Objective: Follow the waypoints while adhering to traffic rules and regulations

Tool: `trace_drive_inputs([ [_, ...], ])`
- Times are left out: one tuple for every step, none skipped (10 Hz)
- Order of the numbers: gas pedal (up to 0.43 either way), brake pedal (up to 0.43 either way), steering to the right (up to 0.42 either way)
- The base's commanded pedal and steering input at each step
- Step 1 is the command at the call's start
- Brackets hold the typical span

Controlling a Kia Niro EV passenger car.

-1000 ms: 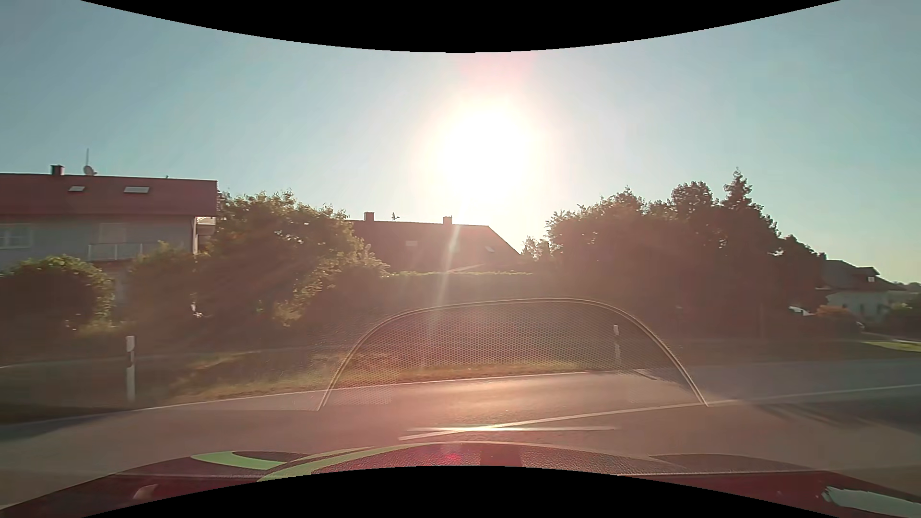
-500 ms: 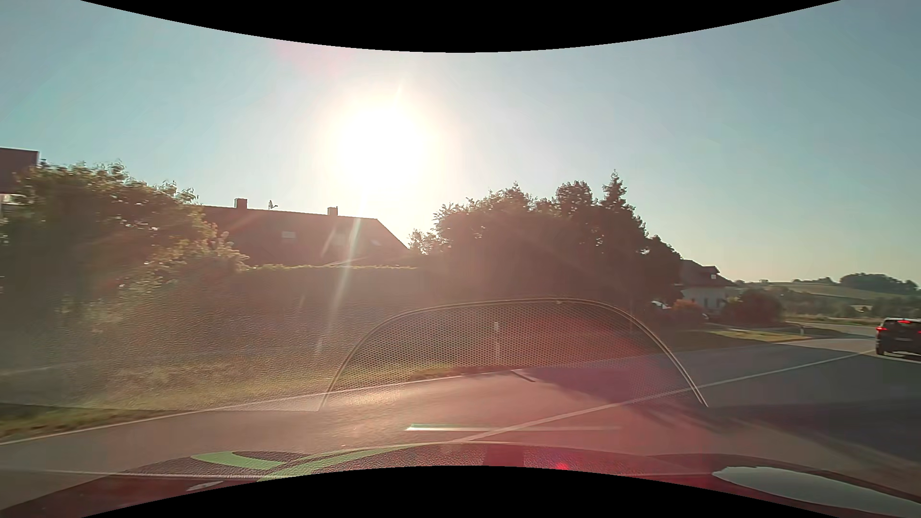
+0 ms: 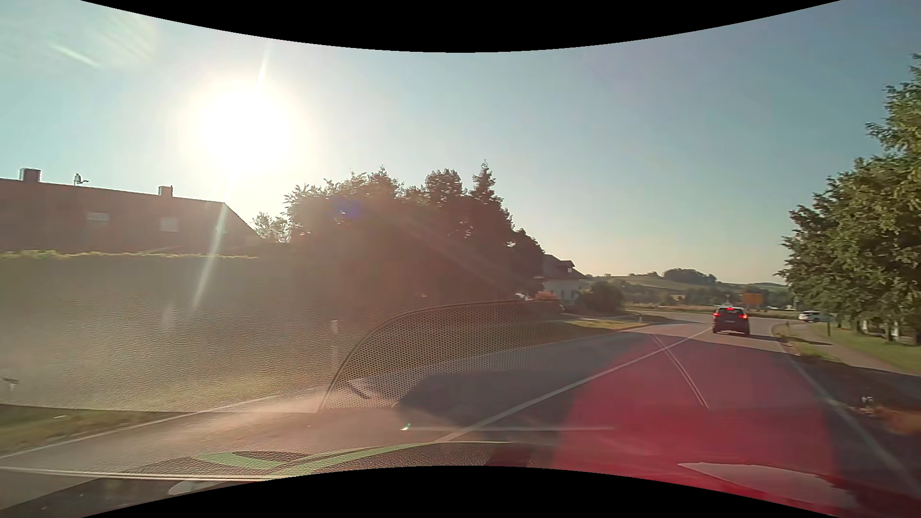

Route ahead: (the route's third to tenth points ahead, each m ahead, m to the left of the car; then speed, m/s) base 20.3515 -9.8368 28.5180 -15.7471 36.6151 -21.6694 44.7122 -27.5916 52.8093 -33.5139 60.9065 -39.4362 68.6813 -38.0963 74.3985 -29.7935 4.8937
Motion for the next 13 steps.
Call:
trace_drive_inputs([
  [0.370,0.000,0.503],
  [0.370,0.000,0.473],
  [0.370,0.000,0.430],
  [0.370,0.000,0.380],
  [0.370,0.000,0.339],
  [0.370,0.000,0.293],
  [0.370,0.000,0.242],
  [0.370,0.000,0.201],
  [0.370,0.000,0.155],
  [0.370,0.000,0.122],
  [0.370,0.000,0.096],
  [0.370,0.000,0.073],
  [0.370,0.000,0.059],
])
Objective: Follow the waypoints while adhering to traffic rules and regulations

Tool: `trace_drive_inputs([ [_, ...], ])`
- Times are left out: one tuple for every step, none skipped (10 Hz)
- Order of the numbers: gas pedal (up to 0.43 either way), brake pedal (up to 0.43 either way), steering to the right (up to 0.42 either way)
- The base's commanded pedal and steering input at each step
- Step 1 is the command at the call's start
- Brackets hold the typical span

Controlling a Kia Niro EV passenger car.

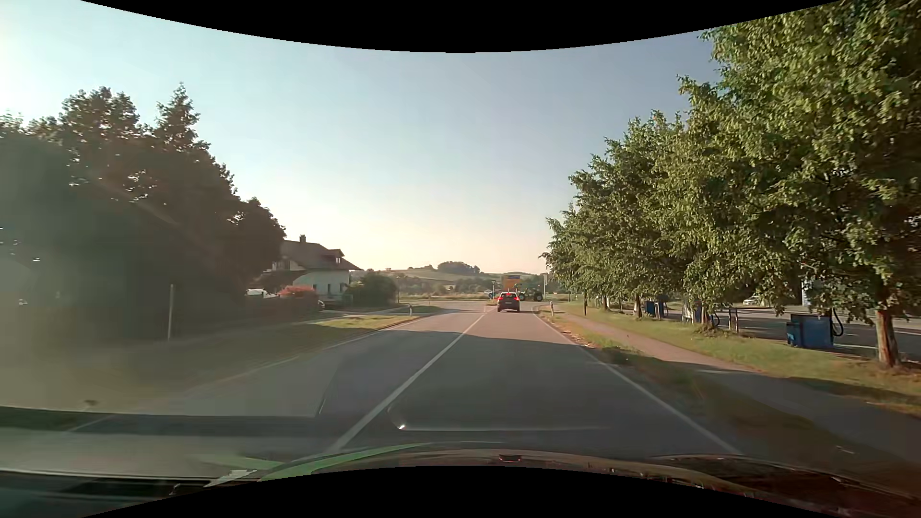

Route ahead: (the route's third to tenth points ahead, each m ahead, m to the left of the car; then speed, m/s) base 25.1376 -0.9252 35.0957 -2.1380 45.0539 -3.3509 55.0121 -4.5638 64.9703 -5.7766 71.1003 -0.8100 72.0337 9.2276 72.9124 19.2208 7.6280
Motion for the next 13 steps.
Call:
trace_drive_inputs([
  [0.370,0.000,0.052],
  [0.370,0.000,0.051],
  [0.370,0.000,0.049],
  [0.350,0.000,0.043],
  [0.299,0.000,0.032],
  [0.248,0.000,0.018],
  [0.209,0.000,0.014],
  [0.157,0.000,0.014],
  [0.130,0.000,0.018],
  [0.000,0.000,0.026],
  [0.000,0.000,0.034],
  [0.000,0.000,0.036],
  [0.000,0.000,0.036],
])
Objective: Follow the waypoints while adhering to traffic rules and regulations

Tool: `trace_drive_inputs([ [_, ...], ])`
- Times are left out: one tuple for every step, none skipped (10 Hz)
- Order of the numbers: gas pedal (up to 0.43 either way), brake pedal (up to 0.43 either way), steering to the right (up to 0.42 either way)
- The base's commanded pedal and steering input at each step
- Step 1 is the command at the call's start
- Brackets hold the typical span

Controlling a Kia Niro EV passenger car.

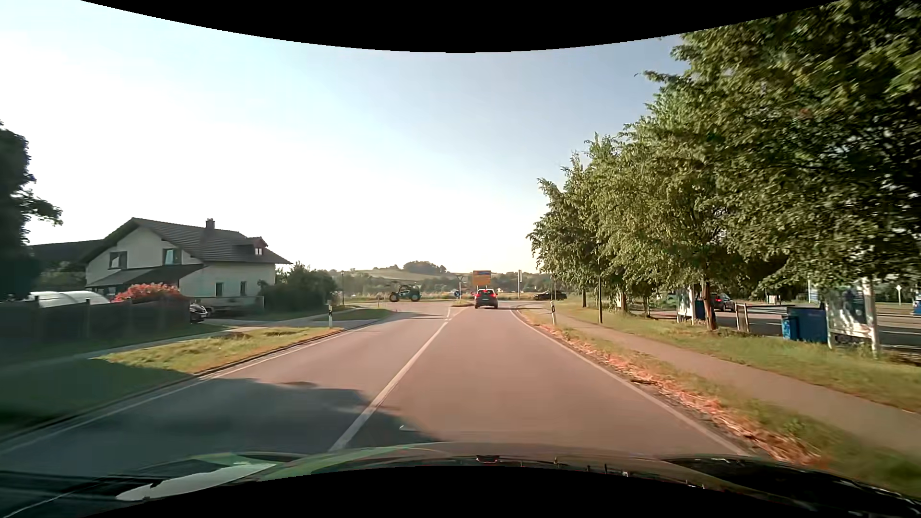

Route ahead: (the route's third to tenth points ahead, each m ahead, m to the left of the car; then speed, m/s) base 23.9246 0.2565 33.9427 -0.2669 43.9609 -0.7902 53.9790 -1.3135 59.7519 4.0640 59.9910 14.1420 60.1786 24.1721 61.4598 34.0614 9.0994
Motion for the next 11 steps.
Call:
trace_drive_inputs([
  [0.000,0.000,0.033],
  [0.000,0.012,0.023],
  [0.000,0.024,0.012],
  [0.000,0.037,0.007],
  [0.000,0.043,0.006],
  [0.000,0.055,0.004],
  [0.000,0.061,0.004],
  [0.000,0.073,0.004],
  [0.000,0.079,0.004],
  [0.000,0.085,0.003],
  [0.000,0.085,0.003],
])
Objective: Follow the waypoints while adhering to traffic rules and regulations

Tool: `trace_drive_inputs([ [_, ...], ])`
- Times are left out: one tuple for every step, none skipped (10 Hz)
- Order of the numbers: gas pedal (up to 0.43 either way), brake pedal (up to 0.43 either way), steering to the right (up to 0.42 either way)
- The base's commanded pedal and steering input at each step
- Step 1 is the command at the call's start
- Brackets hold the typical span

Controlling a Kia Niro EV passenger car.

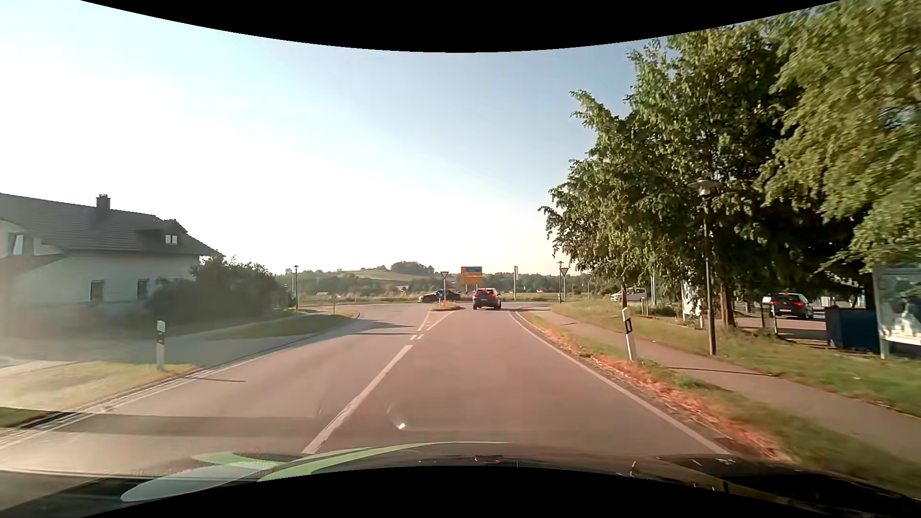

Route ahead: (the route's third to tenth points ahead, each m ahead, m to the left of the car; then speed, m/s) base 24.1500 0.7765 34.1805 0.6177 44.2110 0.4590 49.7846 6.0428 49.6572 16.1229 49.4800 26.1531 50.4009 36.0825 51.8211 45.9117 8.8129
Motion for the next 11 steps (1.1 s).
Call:
trace_drive_inputs([
  [0.000,0.085,0.004],
  [0.000,0.091,0.003],
  [0.000,0.098,0.003],
  [0.000,0.098,0.004],
  [0.000,0.091,0.005],
  [0.000,0.098,0.005],
  [0.000,0.104,0.011],
  [0.000,0.104,0.016],
  [0.000,0.104,0.018],
  [0.000,0.104,0.018],
  [0.000,0.110,0.018],
])
